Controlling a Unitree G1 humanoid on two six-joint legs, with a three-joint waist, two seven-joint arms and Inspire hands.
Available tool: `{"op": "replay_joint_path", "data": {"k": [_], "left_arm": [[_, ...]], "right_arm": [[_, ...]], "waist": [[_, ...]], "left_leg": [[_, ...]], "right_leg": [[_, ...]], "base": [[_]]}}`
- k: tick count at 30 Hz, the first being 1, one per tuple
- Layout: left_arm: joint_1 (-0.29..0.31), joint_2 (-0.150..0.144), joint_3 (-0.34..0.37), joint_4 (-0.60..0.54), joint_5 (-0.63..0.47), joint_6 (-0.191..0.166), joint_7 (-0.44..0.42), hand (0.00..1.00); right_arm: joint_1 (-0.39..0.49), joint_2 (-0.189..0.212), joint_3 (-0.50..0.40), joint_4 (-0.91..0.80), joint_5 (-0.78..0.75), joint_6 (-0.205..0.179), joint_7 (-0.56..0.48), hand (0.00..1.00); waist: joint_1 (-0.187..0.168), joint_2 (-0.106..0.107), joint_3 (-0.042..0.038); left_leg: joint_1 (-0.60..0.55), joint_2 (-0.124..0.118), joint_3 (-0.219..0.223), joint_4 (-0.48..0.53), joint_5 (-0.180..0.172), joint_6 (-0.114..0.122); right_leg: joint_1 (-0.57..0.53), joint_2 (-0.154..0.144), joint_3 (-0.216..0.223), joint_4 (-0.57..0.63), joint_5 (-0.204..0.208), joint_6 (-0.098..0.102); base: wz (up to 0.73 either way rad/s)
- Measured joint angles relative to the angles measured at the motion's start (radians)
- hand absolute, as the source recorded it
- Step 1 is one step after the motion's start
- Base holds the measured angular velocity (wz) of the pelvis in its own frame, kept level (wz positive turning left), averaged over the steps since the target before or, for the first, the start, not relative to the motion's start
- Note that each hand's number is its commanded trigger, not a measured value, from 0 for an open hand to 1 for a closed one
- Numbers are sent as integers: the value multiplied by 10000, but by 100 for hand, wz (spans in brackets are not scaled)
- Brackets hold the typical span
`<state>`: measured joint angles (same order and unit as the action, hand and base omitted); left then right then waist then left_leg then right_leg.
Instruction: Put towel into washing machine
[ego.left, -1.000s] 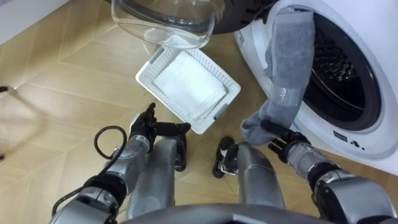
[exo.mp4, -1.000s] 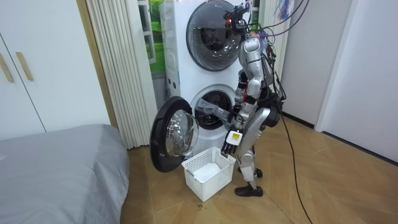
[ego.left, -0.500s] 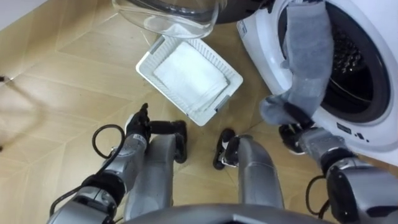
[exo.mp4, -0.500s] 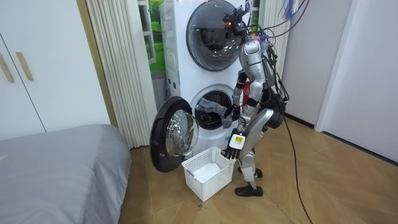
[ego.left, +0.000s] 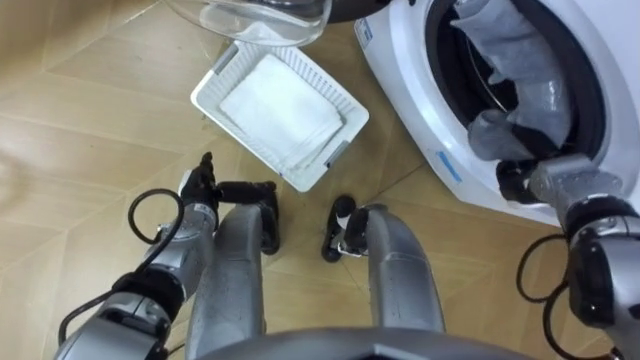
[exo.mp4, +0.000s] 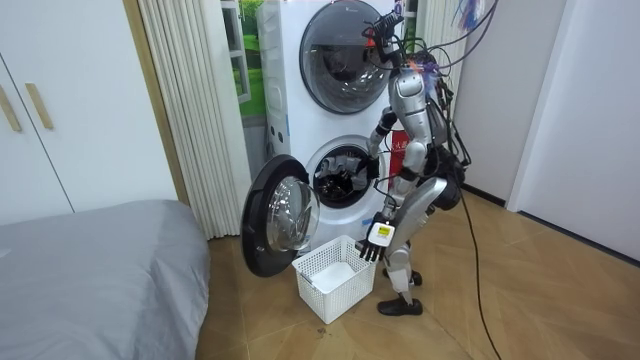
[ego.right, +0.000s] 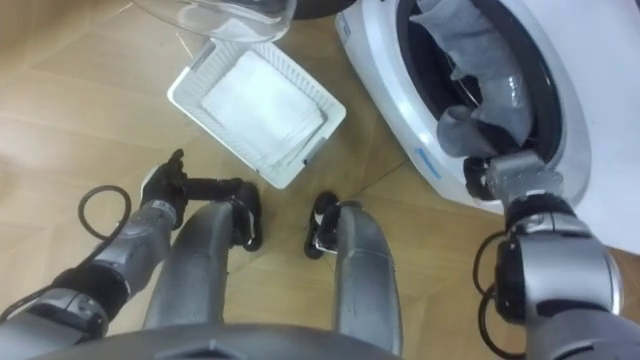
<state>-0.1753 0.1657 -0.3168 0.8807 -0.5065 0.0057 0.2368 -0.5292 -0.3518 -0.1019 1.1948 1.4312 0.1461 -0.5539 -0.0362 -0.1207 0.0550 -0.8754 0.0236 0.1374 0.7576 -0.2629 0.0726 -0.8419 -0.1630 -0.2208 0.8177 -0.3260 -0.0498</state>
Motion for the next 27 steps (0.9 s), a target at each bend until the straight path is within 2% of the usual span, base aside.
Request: {"op": "replay_joint_path", "data": {"k": [8,9,10,11,18,27], "left_arm": [[49,45,13,-2,415,-146,181,0],[47,43,15,-3,440,-148,183,0],[51,27,15,-6,592,-149,204,0],[54,3,15,-23,752,-149,236,0],[215,53,81,-429,866,-148,333,0],[316,54,96,-761,865,-163,336,0]], "right_arm": [[-173,-67,-16,-244,305,-4,-601,100],[-183,-67,-15,-271,339,-4,-614,86],[-228,-71,-15,-287,383,-4,-653,88],[-263,-72,-15,-287,390,-4,-665,100],[-272,-130,-17,-298,616,-25,-747,100],[-442,-430,-19,-354,1325,-52,-1197,100]], "waist": [[-93,-25,2],[-96,-36,2],[-102,-51,5],[-107,-51,5],[-106,-51,5],[0,-43,2]], "left_leg": [[-40,-38,116,4,21,49],[-41,-40,160,12,24,55],[-47,-37,259,52,17,69],[-52,-37,292,56,13,76],[-64,-49,300,74,-28,146],[-281,-35,495,248,-84,240]], "right_leg": [[-103,-77,63,69,9,36],[-140,-89,102,100,6,41],[-205,-98,196,179,-6,60],[-235,-97,237,199,-8,63],[-271,-109,270,292,-23,88],[-571,-100,412,490,-50,145]], "base": [[0],[-8],[-9],[-7],[0],[-2]]}}
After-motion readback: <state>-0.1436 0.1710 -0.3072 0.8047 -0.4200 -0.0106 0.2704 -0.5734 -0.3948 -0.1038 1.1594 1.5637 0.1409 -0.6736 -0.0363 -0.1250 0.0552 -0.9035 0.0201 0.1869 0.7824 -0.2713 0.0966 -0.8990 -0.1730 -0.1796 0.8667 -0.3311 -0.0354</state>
